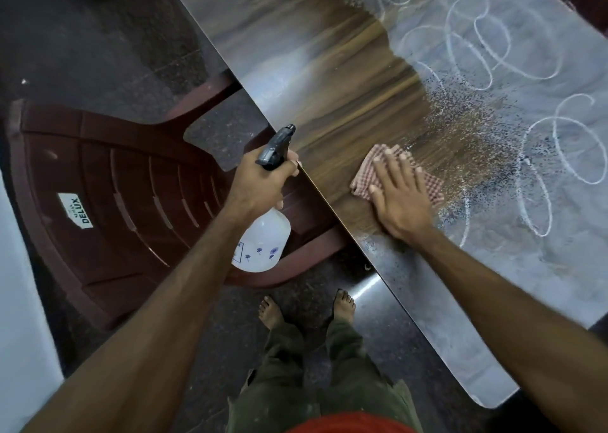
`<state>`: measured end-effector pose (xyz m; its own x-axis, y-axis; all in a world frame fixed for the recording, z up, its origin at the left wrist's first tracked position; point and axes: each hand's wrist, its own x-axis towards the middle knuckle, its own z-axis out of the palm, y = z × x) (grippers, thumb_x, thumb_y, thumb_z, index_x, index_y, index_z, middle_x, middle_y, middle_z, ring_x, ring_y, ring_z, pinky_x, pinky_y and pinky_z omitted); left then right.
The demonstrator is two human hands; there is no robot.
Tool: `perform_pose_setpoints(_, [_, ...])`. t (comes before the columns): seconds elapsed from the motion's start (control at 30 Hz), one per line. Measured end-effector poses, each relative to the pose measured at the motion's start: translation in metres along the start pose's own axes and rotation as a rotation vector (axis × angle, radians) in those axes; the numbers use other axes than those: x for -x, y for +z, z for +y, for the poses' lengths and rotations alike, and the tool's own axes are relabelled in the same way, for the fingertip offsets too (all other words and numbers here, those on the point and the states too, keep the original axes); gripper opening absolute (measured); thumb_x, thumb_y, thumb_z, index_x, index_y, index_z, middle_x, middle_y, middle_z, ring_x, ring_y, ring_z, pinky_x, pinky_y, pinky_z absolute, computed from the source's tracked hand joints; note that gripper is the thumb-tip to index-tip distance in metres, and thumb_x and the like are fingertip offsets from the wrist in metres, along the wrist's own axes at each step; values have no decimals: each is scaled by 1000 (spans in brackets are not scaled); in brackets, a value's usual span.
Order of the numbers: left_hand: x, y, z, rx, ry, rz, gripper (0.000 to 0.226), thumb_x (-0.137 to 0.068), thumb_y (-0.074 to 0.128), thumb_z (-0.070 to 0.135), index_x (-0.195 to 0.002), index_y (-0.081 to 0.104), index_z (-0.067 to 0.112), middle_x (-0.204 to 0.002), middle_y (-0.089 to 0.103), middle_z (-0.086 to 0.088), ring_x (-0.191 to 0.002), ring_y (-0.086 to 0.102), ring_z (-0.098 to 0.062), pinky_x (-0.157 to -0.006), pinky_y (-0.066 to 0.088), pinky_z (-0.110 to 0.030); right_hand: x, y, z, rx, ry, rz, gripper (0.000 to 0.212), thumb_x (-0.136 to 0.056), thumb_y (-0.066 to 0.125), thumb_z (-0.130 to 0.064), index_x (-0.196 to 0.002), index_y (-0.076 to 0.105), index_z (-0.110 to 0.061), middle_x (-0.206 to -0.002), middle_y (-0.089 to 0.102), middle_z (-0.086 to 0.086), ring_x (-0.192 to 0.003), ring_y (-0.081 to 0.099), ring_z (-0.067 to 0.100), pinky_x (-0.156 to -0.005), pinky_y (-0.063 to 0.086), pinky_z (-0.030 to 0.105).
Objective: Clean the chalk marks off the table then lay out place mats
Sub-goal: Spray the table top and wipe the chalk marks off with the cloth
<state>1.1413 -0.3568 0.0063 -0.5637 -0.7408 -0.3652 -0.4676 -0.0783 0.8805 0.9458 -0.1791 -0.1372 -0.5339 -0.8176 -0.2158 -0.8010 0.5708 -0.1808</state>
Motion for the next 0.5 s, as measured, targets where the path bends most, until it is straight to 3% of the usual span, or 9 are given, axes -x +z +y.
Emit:
perform_pose_setpoints(0.17, [-3, 21, 3, -13, 21, -26, 9, -91, 60, 7, -96, 67, 9, -101, 70, -16, -37, 51, -4, -41, 43, -21, -49, -16, -3, -20, 145, 32, 65, -101, 16, -49, -159, 6, -21, -167, -2, 6, -153, -4, 29, -121, -3, 51])
perform_pose_setpoints(0.37, [-2, 55, 13, -51, 32, -61, 10, -92, 60, 10, -99, 67, 9, -96, 71, -15, -32, 46, -13, -42, 43, -25, 17, 3, -20, 26, -153, -33, 65, -102, 12, -52, -159, 5, -23, -167, -6, 2, -153, -5, 24, -123, 0, 48])
perform_pose_setpoints(0.5, [-1, 75, 20, -28, 38, -87, 10, -92, 59, 8, -100, 66, 6, -97, 70, -17, -33, 45, -12, -41, 43, -24, 50, -2, 43, 0, -58, -59, 66, -99, 8, -57, -159, 3, -28, -166, -8, -1, -152, -9, 21, -123, -2, 47])
